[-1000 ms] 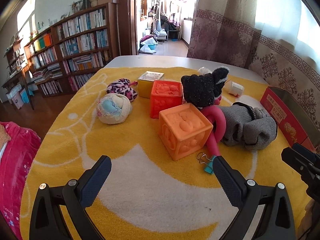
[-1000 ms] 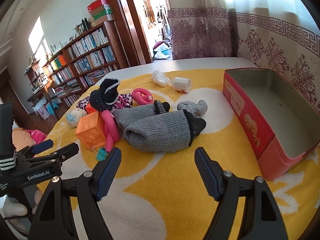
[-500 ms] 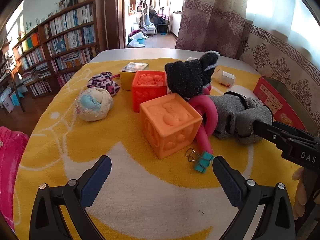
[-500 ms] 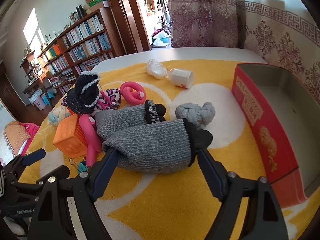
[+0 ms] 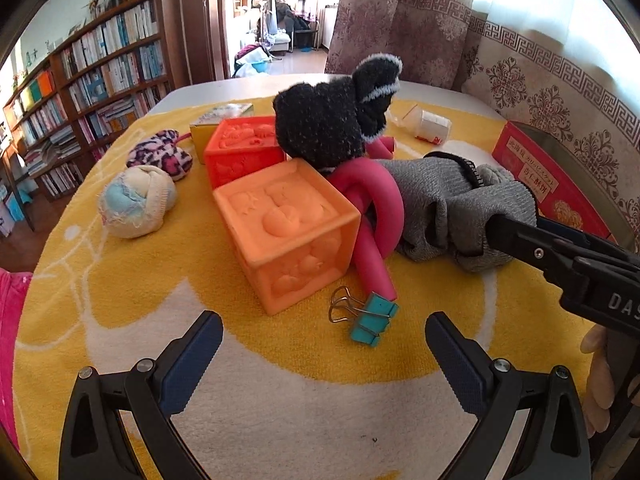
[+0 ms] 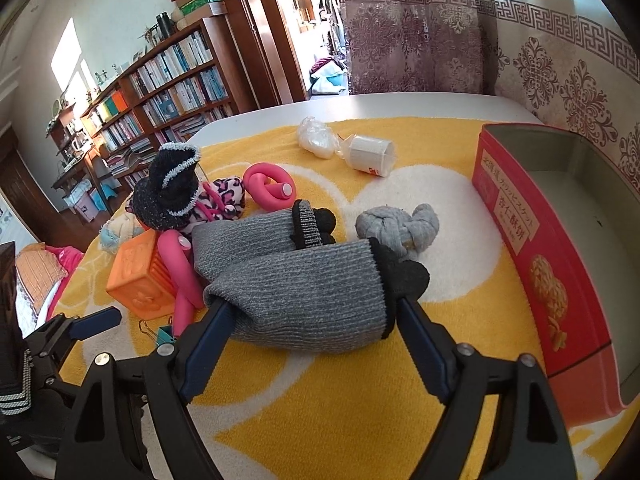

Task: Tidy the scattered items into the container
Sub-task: 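Move the right tool to the grey sock while the left tool approaches the teal binder clip, then close the right tool on the grey sock while the left tool grips the teal binder clip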

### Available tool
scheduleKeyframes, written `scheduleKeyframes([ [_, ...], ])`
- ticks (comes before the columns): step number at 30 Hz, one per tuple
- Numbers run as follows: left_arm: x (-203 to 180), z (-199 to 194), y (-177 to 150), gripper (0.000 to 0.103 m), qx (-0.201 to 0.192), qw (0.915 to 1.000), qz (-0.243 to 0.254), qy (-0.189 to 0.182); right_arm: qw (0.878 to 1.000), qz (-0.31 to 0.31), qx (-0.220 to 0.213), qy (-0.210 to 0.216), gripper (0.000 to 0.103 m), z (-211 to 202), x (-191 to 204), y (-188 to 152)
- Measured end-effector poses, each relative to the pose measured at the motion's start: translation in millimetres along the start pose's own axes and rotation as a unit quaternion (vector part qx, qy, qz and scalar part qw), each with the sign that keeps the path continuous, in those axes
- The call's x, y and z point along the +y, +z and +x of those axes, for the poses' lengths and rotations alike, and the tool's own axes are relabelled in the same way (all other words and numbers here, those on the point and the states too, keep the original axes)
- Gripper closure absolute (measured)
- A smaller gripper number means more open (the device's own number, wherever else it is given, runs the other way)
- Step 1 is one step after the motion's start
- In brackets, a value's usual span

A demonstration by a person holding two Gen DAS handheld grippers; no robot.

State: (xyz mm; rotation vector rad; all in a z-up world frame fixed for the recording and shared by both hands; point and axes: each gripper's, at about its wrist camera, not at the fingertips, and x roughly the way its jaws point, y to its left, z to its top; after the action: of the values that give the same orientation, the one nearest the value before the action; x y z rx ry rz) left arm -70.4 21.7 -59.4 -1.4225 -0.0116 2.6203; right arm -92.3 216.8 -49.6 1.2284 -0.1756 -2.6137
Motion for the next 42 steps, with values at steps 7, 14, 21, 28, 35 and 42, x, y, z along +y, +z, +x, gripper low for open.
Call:
scheduleKeyframes([
  [7,-3,6,6,0.031,-0.003,0.9998,0.016,0.009,1.000,-0.004,-0.006,-0.006,0.018,-2,1,-1],
  [14,2,0,4,0.059,-0.024,0.9996,0.012,-0.004,0.999,-0.027,-0.025,-0.016,0.038,-9,8,-4],
  [21,4,-9,-5,0.066,-0.039,0.9989,0.013,-0.024,0.999,-0.021,-0.044,-0.003,0.055,-19,7,-5],
  [28,-9,-16,-10,0.066,-0.050,0.9982,0.027,-0.017,0.998,-0.016,-0.062,0.015,0.086,-26,5,-3],
  [35,-8,-8,-14,0.066,-0.020,0.9989,0.017,-0.040,0.998,0.006,-0.063,-0.003,0.020,-25,-2,-4],
  [42,-11,-8,-15,0.066,-0.018,0.9988,0.019,-0.041,0.999,0.009,-0.036,0.006,0.020,-7,-3,1],
])
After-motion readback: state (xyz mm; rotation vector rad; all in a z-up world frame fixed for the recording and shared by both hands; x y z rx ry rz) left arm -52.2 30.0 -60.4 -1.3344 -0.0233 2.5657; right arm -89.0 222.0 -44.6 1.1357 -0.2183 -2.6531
